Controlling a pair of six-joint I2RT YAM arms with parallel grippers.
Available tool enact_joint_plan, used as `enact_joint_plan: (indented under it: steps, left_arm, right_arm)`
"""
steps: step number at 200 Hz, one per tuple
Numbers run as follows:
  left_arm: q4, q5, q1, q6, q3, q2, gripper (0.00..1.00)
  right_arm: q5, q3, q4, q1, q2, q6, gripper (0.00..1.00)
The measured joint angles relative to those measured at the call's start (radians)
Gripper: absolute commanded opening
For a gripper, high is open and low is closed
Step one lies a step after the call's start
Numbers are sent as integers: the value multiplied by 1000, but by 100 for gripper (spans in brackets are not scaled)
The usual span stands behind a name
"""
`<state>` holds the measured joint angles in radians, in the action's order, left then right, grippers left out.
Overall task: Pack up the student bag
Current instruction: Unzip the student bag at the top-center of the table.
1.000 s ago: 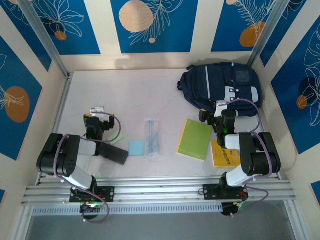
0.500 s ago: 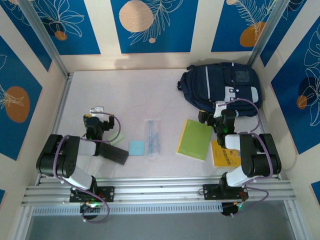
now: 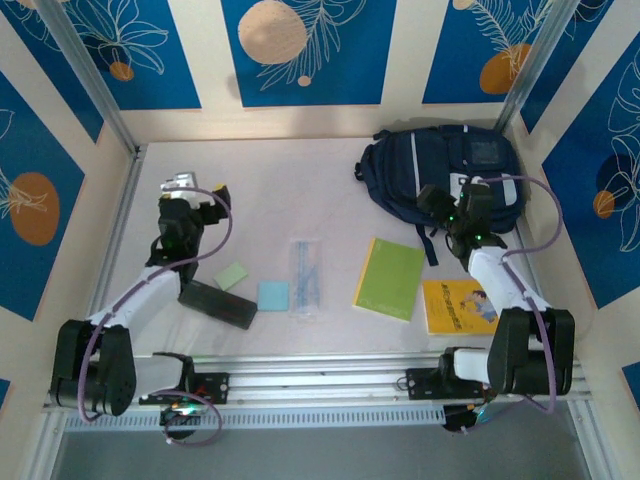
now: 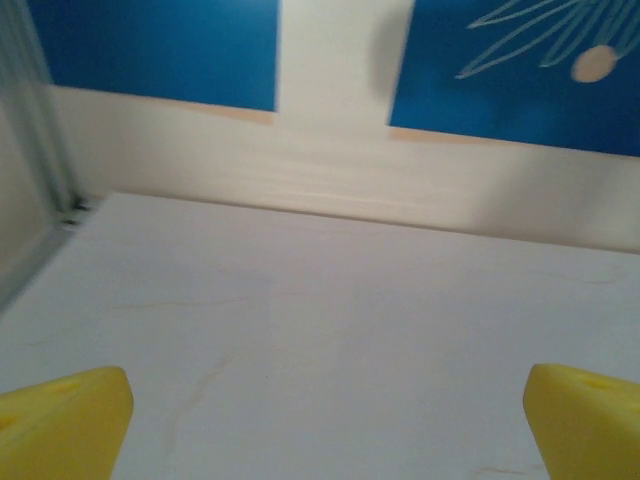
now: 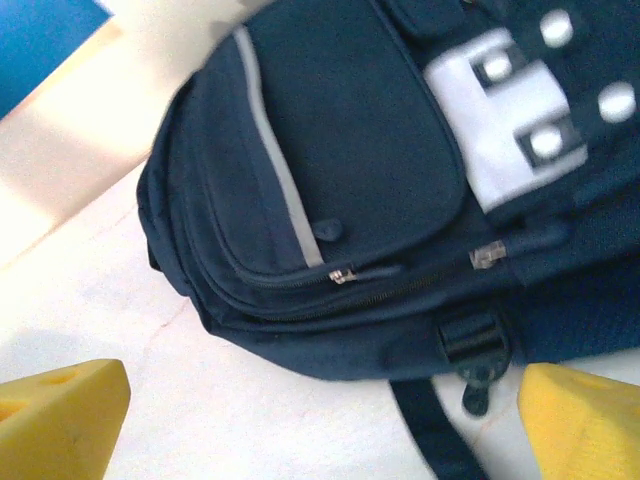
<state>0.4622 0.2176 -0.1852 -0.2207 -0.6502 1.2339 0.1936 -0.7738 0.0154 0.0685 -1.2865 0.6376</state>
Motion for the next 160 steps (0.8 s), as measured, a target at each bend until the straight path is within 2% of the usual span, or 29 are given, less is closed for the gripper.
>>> enact_joint_plan:
  steps: [53,82,116,132,145,160]
  left_arm:
    - [-106,-58,-220,-197,-16,103,100]
    - [-121,-88,-311,-264,-17,154,100]
    - [-151,-126,-344,-287,-39,188,100]
    - [-160,-135,-346,-287,-50,189,100]
    - [-162,-141,-349,-286,-56,188,100]
    - [-167,-152,-350,-283,-64,188,100]
  right_arm:
    - [-164,4,-55,138,-137,371,95]
    - [-224,-2,-8,211,-230,445,92]
    - [-267,-65,24,272,-369,493,86]
    - [-284,-80,58,285,-424,523,73]
    - [-293,-90,86,288,-469,536,60]
    - [-306,-104,109,288,-504,549,35]
